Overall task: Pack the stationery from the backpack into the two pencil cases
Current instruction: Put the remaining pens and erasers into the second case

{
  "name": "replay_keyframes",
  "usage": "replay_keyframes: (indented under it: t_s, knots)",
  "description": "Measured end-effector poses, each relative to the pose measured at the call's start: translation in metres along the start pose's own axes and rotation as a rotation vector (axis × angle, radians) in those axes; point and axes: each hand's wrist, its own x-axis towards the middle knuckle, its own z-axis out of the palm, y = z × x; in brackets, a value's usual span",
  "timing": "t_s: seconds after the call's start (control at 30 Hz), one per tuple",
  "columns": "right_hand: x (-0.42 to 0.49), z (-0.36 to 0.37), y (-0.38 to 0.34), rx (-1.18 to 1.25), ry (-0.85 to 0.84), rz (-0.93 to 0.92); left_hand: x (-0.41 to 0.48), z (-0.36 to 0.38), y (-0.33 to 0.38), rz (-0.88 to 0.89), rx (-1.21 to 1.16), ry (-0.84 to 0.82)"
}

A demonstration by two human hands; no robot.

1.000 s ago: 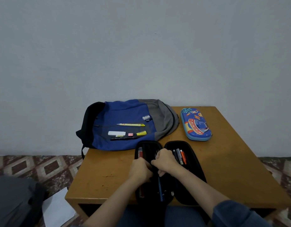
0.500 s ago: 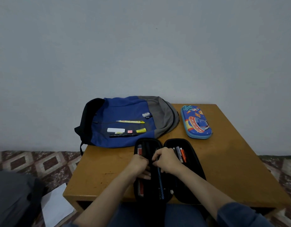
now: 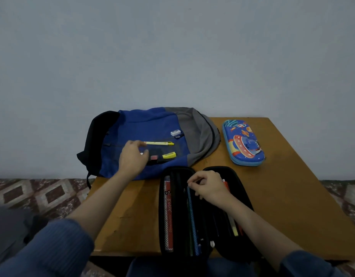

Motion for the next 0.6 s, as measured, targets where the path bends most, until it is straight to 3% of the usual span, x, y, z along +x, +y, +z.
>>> replay_keyframes:
  t_s: [0.6]
  knots:
    - [0.006, 0.002, 0.019, 0.214, -0.018, 0.062, 0.084, 0.062, -0.002, -0.087, 0.159, -0.386]
